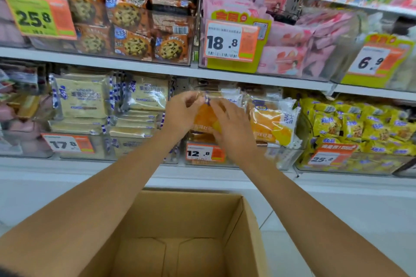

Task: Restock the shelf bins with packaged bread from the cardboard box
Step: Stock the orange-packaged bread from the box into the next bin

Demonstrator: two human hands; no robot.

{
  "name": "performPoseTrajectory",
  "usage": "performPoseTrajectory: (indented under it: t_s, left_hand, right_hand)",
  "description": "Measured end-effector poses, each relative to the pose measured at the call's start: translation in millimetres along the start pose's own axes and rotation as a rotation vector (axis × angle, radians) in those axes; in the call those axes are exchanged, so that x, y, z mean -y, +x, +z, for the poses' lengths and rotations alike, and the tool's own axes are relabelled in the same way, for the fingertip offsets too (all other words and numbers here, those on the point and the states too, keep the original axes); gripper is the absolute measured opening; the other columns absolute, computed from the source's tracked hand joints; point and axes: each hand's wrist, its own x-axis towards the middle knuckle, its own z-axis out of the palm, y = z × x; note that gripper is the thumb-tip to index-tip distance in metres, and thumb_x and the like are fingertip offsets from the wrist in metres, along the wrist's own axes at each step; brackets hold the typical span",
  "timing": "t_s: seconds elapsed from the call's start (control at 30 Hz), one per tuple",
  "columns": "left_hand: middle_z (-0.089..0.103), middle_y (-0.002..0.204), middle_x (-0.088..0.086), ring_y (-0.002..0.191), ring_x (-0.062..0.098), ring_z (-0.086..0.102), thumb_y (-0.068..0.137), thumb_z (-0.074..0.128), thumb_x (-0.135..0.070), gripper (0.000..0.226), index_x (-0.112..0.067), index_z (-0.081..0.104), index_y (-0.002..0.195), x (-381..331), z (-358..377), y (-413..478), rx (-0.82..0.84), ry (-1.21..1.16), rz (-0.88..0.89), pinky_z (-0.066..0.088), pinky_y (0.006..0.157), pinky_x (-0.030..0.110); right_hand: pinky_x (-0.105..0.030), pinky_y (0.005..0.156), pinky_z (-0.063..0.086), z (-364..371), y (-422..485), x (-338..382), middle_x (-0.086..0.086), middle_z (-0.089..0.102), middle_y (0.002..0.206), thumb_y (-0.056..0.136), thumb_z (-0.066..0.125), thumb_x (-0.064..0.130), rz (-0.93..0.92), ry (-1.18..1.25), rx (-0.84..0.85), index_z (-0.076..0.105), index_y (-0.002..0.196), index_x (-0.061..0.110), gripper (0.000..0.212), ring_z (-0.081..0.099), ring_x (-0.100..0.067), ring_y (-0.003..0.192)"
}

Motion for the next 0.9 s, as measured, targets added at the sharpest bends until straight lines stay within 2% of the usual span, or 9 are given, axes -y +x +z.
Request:
performPoseTrajectory:
  t_s: [0.07,0.13,0.2,0.27,0.37,0.53,0.67,0.8,0.9]
  left_hand:
    - [0.063,0.117,-0.005,0.105,0.011,0.059,0.095,0.061,-0.036,0.041,-0.015,0.057,0.130,12,1,-4,-0.020,0.148,0.096,0.050,0.095,0.035]
    - [0.054,0.132,0.000,0.122,0.016,0.051,0.093,0.062,-0.045,0.061,-0.018,0.042,0.143,24,-5,-10,-0.025,0.274,0.203,0.044,0.102,0.033]
    - [0.059,0.115,0.004,0.109,0.020,0.056,0.089,0.061,-0.053,0.068,-0.021,0.040,0.145,32,-14,-15,0.023,0.374,0.230,0.046,0.087,0.031]
    - [0.059,0.084,0.002,0.080,0.023,0.059,0.086,0.057,-0.058,0.066,-0.024,0.043,0.141,31,-17,-19,0.015,0.434,0.210,0.048,0.066,0.035]
    - [0.059,0.071,0.001,0.063,0.020,0.058,0.088,0.064,-0.049,0.052,-0.021,0.049,0.129,20,-12,-20,-0.066,0.375,0.165,0.050,0.059,0.037]
    - [0.067,0.088,0.002,0.081,0.019,0.065,0.089,0.064,-0.044,0.051,-0.017,0.050,0.129,16,-2,-7,0.014,0.363,0.117,0.050,0.069,0.031]
    - [0.056,0.132,0.009,0.119,0.028,0.052,0.089,0.066,-0.041,0.052,-0.016,0.052,0.132,29,0,-6,-0.098,0.604,0.323,0.043,0.095,0.040]
    - [0.049,0.143,0.010,0.129,0.030,0.046,0.087,0.072,-0.020,0.051,-0.020,0.047,0.131,35,9,-26,-0.056,0.802,0.601,0.041,0.103,0.047]
    - [0.037,0.154,0.010,0.142,0.030,0.035,0.089,0.070,-0.026,0.057,-0.019,0.045,0.140,34,22,-33,0.051,0.886,0.631,0.032,0.113,0.047]
  right_hand:
    - [-0.041,0.109,0.033,12,1,-3,-0.004,0.041,0.144,0.079,0.064,-0.002,-0.007,-0.033,-0.006,0.035,0.145,0.021,0.076,0.041,-0.027,0.130]
    - [-0.043,0.109,0.032,18,6,-6,-0.006,0.043,0.143,0.077,0.060,-0.002,0.049,-0.065,-0.044,0.037,0.145,0.025,0.076,0.040,-0.029,0.130]
    - [-0.046,0.115,0.024,23,6,-5,-0.007,0.044,0.142,0.081,0.058,0.015,0.040,-0.030,-0.053,0.040,0.144,0.025,0.066,0.036,-0.028,0.134]
    - [-0.049,0.120,0.012,29,2,-2,-0.006,0.045,0.139,0.083,0.058,0.029,-0.018,0.009,-0.045,0.038,0.145,0.024,0.065,0.032,-0.026,0.137]
    - [-0.051,0.120,0.011,25,5,-5,-0.005,0.052,0.126,0.083,0.066,0.028,-0.026,-0.012,-0.169,0.047,0.139,0.023,0.059,0.039,-0.024,0.129]
    - [-0.053,0.121,0.007,29,11,-13,-0.011,0.052,0.130,0.084,0.071,0.023,0.017,-0.152,-0.163,0.049,0.137,0.018,0.058,0.041,-0.030,0.133]
    - [-0.055,0.118,0.014,39,10,-14,-0.017,0.048,0.139,0.086,0.071,0.020,0.028,-0.107,-0.111,0.047,0.141,0.015,0.060,0.036,-0.034,0.138]
    - [-0.051,0.121,0.000,30,8,-20,-0.016,0.030,0.155,0.095,0.056,0.038,0.030,-0.054,-0.153,0.035,0.149,0.020,0.061,0.020,-0.034,0.147]
    - [-0.054,0.121,0.007,22,-15,-39,-0.015,0.029,0.156,0.096,0.049,0.044,0.170,-0.052,-0.285,0.037,0.148,0.020,0.059,0.021,-0.031,0.147]
